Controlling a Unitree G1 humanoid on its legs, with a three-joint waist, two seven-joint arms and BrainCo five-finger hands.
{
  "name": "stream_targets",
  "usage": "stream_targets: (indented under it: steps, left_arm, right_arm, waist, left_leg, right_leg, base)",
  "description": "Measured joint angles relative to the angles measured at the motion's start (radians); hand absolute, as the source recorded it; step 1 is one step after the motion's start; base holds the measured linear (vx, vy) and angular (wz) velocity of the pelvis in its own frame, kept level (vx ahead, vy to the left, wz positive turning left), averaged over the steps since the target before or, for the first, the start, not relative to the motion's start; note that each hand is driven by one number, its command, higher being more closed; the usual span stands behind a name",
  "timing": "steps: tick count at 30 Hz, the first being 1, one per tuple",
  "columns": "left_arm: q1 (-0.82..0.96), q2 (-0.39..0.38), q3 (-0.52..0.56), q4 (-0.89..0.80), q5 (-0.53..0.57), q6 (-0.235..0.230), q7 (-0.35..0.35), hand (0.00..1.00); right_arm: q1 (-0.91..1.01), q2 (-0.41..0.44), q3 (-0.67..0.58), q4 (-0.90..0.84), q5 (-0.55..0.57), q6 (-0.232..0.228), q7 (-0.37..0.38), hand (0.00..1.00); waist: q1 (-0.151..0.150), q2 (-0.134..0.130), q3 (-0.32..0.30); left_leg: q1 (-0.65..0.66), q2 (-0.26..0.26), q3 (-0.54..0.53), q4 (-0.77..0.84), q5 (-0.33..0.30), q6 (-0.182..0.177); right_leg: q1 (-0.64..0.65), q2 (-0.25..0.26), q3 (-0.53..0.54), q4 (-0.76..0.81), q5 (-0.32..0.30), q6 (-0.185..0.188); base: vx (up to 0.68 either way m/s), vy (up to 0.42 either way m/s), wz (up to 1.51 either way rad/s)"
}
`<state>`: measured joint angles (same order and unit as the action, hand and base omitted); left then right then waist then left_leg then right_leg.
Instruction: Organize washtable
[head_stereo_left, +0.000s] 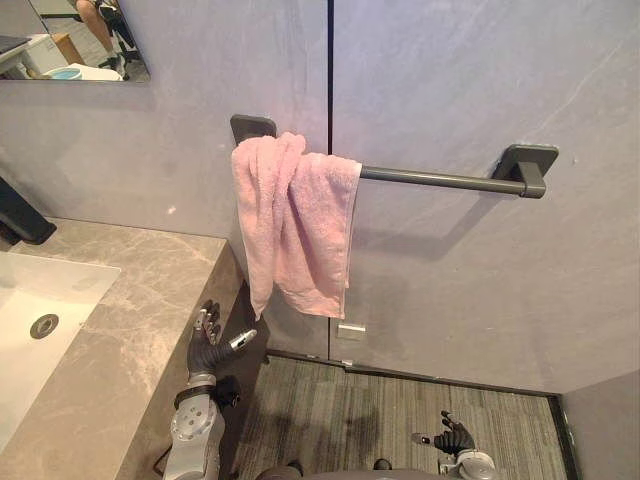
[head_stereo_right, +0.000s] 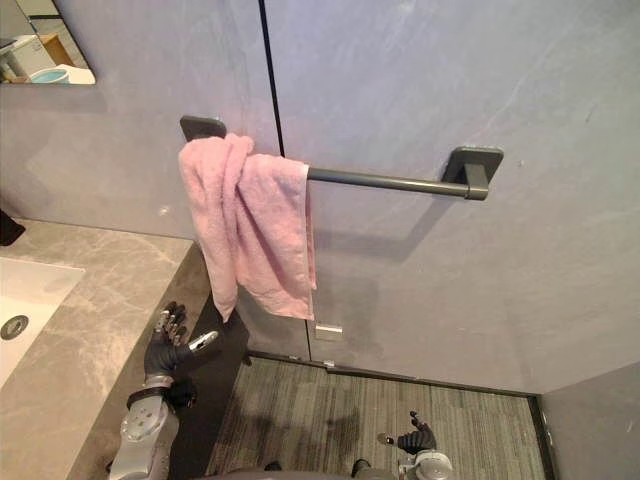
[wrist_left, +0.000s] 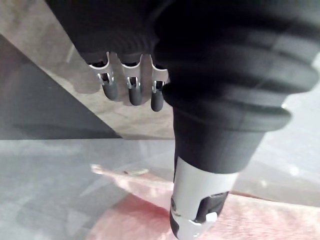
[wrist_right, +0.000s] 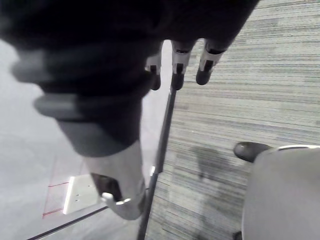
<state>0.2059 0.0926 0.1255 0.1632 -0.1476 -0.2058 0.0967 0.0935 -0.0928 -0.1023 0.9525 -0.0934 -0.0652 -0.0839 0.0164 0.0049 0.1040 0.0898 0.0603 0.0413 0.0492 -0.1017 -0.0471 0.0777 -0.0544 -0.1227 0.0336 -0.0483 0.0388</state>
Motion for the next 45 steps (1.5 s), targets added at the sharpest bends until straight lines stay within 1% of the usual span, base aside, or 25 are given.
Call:
stream_targets:
  steps: [4,6,10,13,17,23,25,27,31,34,39,40,44,45]
  left_arm:
    - [-0.001,0.003,0.000,-0.063,0.000,-0.012,0.014,0.00]
    - [-0.004,0.021,0.000,-0.095,-0.003,-0.019,0.015,0.00]
    - [-0.025,0.054,0.000,-0.107,-0.020,-0.027,0.016,0.00]
    - [-0.042,0.077,0.000,-0.116,-0.020,-0.038,0.017,0.00]
    - [-0.080,0.108,0.001,-0.117,-0.021,-0.041,0.017,0.00]
    - [-0.132,0.135,-0.004,-0.117,-0.012,-0.040,0.022,0.00]
    - [-0.155,0.152,-0.008,-0.116,-0.006,-0.040,0.026,0.00]
    - [-0.169,0.168,-0.008,-0.115,-0.004,-0.040,0.041,0.00]
    - [-0.206,0.175,-0.016,-0.111,-0.004,-0.040,0.042,0.00]
    - [-0.217,0.200,-0.033,-0.094,-0.003,-0.040,0.043,0.00]
    - [-0.230,0.202,-0.057,-0.070,0.003,-0.039,0.042,0.00]
    - [-0.230,0.202,-0.060,-0.069,0.003,-0.038,0.042,0.00]
    - [-0.234,0.202,-0.099,-0.063,0.011,-0.038,0.039,0.00]
    - [-0.238,0.202,-0.104,-0.057,0.015,-0.038,0.039,1.00]
  right_arm:
    - [-0.004,-0.001,0.001,-0.009,-0.001,0.000,0.000,0.00]
    - [-0.005,-0.001,0.003,-0.013,-0.005,0.001,0.000,0.00]
    - [0.001,-0.004,0.007,-0.013,-0.016,0.003,0.001,0.00]
    - [0.005,-0.021,0.043,-0.013,-0.018,0.005,0.003,0.00]
    - [0.000,-0.033,0.044,-0.013,-0.025,0.005,0.013,0.00]
    - [-0.006,-0.038,0.061,-0.013,-0.035,0.006,0.023,0.00]
    - [-0.010,-0.042,0.076,-0.013,-0.035,0.006,0.025,0.00]
    - [-0.016,-0.042,0.080,-0.013,-0.036,0.006,0.025,0.00]
    - [-0.018,-0.044,0.080,-0.013,-0.036,0.006,0.025,0.00]
    - [-0.017,-0.045,0.081,-0.012,-0.036,0.006,0.025,0.00]
    - [-0.019,-0.046,0.082,-0.005,-0.036,0.006,0.026,0.00]
    - [-0.018,-0.046,0.082,-0.005,-0.036,0.007,0.026,0.00]
    - [-0.013,-0.046,0.083,-0.005,-0.036,0.009,0.029,0.00]
    - [-0.013,-0.046,0.083,-0.005,-0.036,0.009,0.030,0.00]
  waist:
    - [0.000,0.001,-0.002]
    - [-0.001,0.002,-0.002]
    - [-0.002,0.002,-0.003]
    - [-0.005,0.002,-0.003]
    - [-0.005,0.004,-0.004]
    - [-0.008,0.004,-0.004]
    - [-0.015,0.004,-0.005]
    - [-0.031,0.004,-0.005]
    - [-0.034,0.003,-0.005]
    - [-0.040,0.003,-0.005]
    - [-0.046,0.000,-0.007]
    - [-0.053,0.000,-0.007]
    - [-0.057,0.000,-0.007]
    - [-0.058,0.000,-0.007]
  left_leg:
    - [0.011,0.000,-0.009,-0.004,0.000,0.000]
    - [0.014,-0.001,-0.009,-0.004,0.001,0.002]
    - [0.026,-0.001,-0.009,-0.013,0.005,0.000]
    - [0.026,-0.001,-0.009,-0.016,0.009,-0.002]
    - [0.022,-0.001,-0.004,-0.018,0.010,-0.003]
    - [0.028,-0.001,0.015,-0.031,0.011,-0.003]
    - [0.027,-0.002,0.019,-0.034,0.011,-0.002]
    - [0.028,-0.003,0.019,-0.034,0.011,-0.002]
    - [0.033,-0.004,0.026,-0.035,0.011,-0.002]
    - [0.037,-0.005,0.031,-0.035,0.011,-0.002]
    - [0.040,-0.007,0.041,-0.041,0.016,0.004]
    - [0.040,-0.008,0.040,-0.049,0.023,0.005]
    - [0.046,-0.008,0.042,-0.056,0.026,0.004]
    - [0.047,-0.008,0.042,-0.059,0.028,0.003]
  right_leg:
    - [0.014,0.000,-0.006,-0.002,0.000,0.000]
    - [0.016,-0.001,-0.006,-0.002,0.000,-0.001]
    - [0.024,-0.001,-0.005,-0.003,0.000,-0.001]
    - [0.022,0.000,-0.003,-0.007,0.004,-0.003]
    - [0.023,0.002,0.004,-0.039,0.025,-0.002]
    - [0.024,0.004,0.020,-0.059,0.036,-0.002]
    - [0.028,0.004,0.024,-0.066,0.041,-0.003]
    - [0.032,0.004,0.026,-0.072,0.044,-0.007]
    - [0.031,0.004,0.039,-0.074,0.049,-0.011]
    - [0.032,0.003,0.044,-0.074,0.053,-0.009]
    - [0.040,0.002,0.050,-0.107,0.078,-0.008]
    - [0.038,0.002,0.052,-0.107,0.080,-0.007]
    - [0.038,0.002,0.057,-0.108,0.082,-0.004]
    - [0.038,0.003,0.059,-0.109,0.082,-0.003]
  base:
    - [0.00,-0.005,0.07]
    - [-0.04,-0.004,0.00]
    - [-0.04,-0.009,0.00]
    - [-0.05,-0.010,-0.02]
    - [-0.04,-0.003,-0.05]
    - [-0.01,0.004,-0.09]
    - [0.01,0.005,-0.08]
    - [0.01,0.005,-0.05]
    - [-0.03,0.004,-0.09]
    - [-0.06,-0.004,-0.06]
    - [-0.07,-0.009,-0.06]
    - [-0.07,-0.021,-0.02]
    - [-0.06,-0.021,-0.03]
    - [-0.04,-0.022,-0.02]
